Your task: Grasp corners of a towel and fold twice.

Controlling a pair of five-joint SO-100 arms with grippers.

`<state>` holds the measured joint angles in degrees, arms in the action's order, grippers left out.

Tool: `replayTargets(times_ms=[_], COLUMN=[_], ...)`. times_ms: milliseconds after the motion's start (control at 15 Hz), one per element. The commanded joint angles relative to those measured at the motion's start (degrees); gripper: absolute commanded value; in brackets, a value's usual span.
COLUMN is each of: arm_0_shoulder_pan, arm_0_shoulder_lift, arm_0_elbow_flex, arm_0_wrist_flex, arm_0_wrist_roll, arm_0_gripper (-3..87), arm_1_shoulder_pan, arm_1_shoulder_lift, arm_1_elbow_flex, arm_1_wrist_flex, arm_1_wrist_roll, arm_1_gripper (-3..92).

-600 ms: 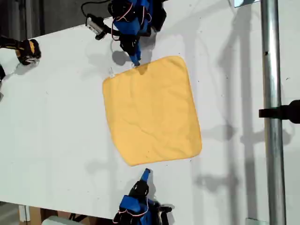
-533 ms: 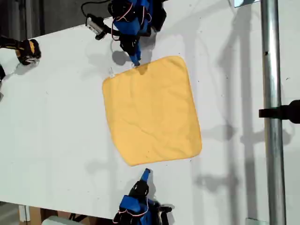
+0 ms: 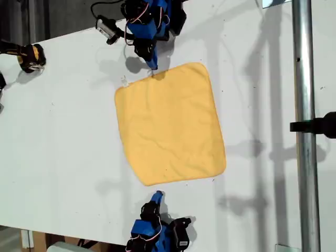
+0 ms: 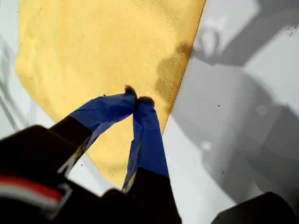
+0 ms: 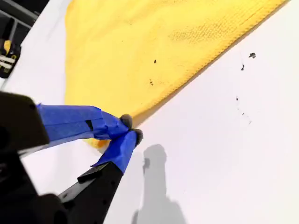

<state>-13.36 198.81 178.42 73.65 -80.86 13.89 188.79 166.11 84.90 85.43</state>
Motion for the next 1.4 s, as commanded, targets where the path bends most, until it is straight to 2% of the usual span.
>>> replayTargets(times_ms=[0, 133, 400, 667, 867, 1133, 1333], arm_0_shoulder_pan=[-0.44, -0.53, -0.53, -0.44, -0.35, -0.44, -0.44], arm_0_shoulder_lift=[0.44, 0.44, 0.44, 0.44, 0.44, 0.44, 0.44], arm_0_elbow_flex=[0.35, 0.35, 0.35, 0.35, 0.35, 0.35, 0.35], arm_0_wrist_flex=[0.35, 0.35, 0.35, 0.35, 0.35, 0.35, 0.35], arm_0_wrist_roll=[-0.44, -0.44, -0.26, -0.35, -0.44, -0.35, -0.53], arm_0_gripper=[-1.0, -1.0, -1.0, -1.0, -1.0, -1.0, -1.0], arm_1_shoulder_pan=[-1.58, -2.55, -6.50, -12.74, -18.11, -27.86, -33.31], arm_1_shoulder_lift=[-0.18, -2.37, -34.80, -57.13, -59.77, -62.67, -63.98], arm_1_elbow_flex=[-5.36, -11.60, -39.20, -65.83, -70.40, -71.37, -71.72], arm_1_wrist_flex=[-1.76, -0.97, -1.23, 9.23, 14.50, 19.86, 19.78], arm_1_wrist_roll=[-0.18, -1.49, -11.07, -22.85, -27.25, -27.25, -26.72], arm_1_gripper=[-0.1, -0.2, -0.2, -0.2, -0.2, -0.2, -0.2])
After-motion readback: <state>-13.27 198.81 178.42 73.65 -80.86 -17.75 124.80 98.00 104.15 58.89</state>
